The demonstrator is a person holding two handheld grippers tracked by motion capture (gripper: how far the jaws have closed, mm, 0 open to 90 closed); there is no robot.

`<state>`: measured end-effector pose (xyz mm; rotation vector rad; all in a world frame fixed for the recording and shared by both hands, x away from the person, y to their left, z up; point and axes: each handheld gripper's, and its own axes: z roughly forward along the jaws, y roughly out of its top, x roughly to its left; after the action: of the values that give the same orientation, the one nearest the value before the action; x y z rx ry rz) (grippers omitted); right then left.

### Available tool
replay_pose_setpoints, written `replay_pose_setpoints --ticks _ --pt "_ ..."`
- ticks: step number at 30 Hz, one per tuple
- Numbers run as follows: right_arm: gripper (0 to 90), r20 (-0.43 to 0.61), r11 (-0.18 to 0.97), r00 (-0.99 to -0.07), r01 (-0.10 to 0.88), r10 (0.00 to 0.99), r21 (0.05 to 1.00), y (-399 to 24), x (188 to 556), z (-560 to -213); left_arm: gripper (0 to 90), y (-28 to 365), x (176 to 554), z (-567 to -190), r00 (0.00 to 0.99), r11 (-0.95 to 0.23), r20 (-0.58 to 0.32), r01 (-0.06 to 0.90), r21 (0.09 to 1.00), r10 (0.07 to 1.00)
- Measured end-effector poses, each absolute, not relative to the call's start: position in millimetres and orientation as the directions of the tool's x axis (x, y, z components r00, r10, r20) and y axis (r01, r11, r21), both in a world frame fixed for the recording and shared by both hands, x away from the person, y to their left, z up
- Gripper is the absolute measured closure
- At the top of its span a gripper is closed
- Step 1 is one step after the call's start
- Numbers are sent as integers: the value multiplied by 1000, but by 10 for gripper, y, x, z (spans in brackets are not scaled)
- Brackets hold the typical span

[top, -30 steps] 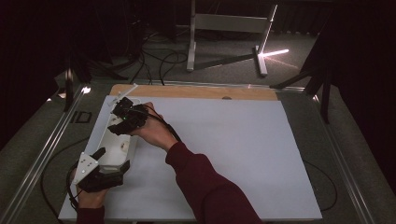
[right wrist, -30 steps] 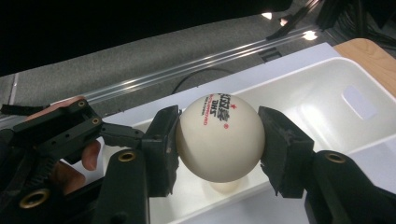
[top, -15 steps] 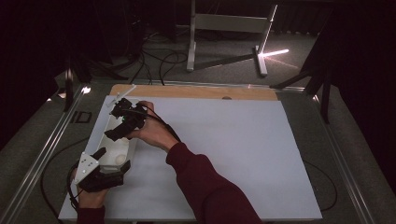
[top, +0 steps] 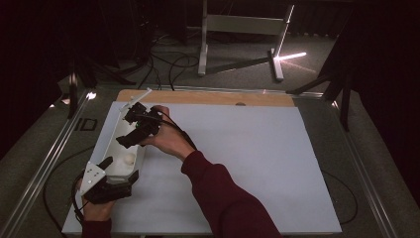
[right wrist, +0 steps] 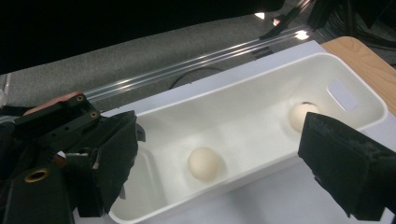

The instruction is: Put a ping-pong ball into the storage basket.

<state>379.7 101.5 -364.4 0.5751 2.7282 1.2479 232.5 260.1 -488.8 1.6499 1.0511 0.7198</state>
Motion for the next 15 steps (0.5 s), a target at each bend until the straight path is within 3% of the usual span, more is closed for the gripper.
replay_pose_setpoints --ticks 15 --pt "110 40 591 -909 302 414 748 637 3787 -3654 0 2586 2328 -4893 444 -119 -27 299 947 896"
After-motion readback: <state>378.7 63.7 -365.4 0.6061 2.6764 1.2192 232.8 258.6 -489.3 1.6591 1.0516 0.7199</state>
